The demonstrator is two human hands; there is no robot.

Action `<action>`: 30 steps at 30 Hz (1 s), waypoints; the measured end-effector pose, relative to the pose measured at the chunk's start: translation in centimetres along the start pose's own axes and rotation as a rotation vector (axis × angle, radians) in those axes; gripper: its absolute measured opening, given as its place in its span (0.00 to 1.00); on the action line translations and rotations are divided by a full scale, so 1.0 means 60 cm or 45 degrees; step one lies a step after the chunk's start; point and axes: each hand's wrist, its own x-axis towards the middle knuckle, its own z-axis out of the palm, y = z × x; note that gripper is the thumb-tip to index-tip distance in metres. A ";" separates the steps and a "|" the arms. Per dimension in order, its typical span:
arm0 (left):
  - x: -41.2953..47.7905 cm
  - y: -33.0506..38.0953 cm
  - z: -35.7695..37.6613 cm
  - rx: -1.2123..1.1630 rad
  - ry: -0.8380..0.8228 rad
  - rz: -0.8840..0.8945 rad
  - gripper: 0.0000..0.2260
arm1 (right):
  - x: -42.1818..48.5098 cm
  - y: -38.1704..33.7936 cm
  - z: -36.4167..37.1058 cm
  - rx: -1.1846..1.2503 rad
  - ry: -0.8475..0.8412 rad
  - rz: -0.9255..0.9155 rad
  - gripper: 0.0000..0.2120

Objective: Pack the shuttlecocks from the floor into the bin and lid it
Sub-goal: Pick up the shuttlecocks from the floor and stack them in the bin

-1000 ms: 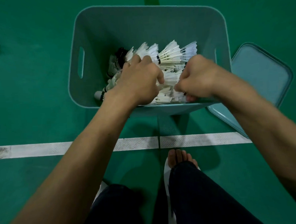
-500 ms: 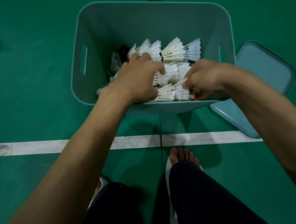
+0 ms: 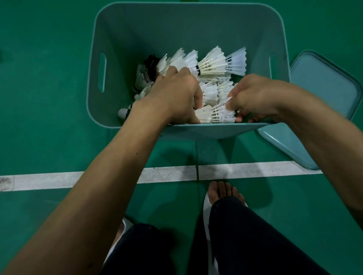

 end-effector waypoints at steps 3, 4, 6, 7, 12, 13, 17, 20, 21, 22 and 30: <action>-0.002 -0.001 0.000 0.005 0.000 0.000 0.18 | 0.002 -0.004 0.013 -0.042 -0.011 -0.021 0.03; -0.003 -0.002 -0.001 0.005 0.006 0.005 0.18 | 0.004 -0.007 0.018 -0.012 -0.021 -0.012 0.02; -0.004 -0.006 -0.002 0.015 0.032 0.014 0.17 | 0.010 -0.013 0.025 0.026 -0.034 -0.002 0.02; -0.005 -0.008 -0.003 0.021 0.043 0.017 0.16 | 0.015 -0.014 0.026 0.014 -0.039 -0.002 0.06; -0.003 -0.010 0.001 0.011 0.044 0.020 0.18 | 0.023 -0.016 0.030 -0.078 -0.016 -0.020 0.12; -0.003 -0.009 0.002 0.003 0.037 0.025 0.18 | 0.020 -0.017 0.027 -0.109 -0.001 -0.029 0.12; -0.007 -0.009 -0.006 -0.065 0.045 0.058 0.20 | -0.015 -0.039 0.003 -0.288 0.112 -0.065 0.13; -0.025 -0.009 -0.025 -0.105 0.150 0.075 0.20 | -0.053 -0.060 -0.013 -0.401 0.306 -0.156 0.13; -0.037 -0.011 -0.035 -0.110 0.201 0.079 0.19 | -0.064 -0.070 -0.015 -0.435 0.388 -0.215 0.12; -0.051 -0.013 -0.046 -0.114 0.258 0.087 0.18 | -0.073 -0.081 -0.013 -0.454 0.469 -0.284 0.10; -0.204 -0.147 -0.102 -0.137 0.890 -0.144 0.13 | -0.090 -0.236 0.118 -0.384 0.700 -0.831 0.07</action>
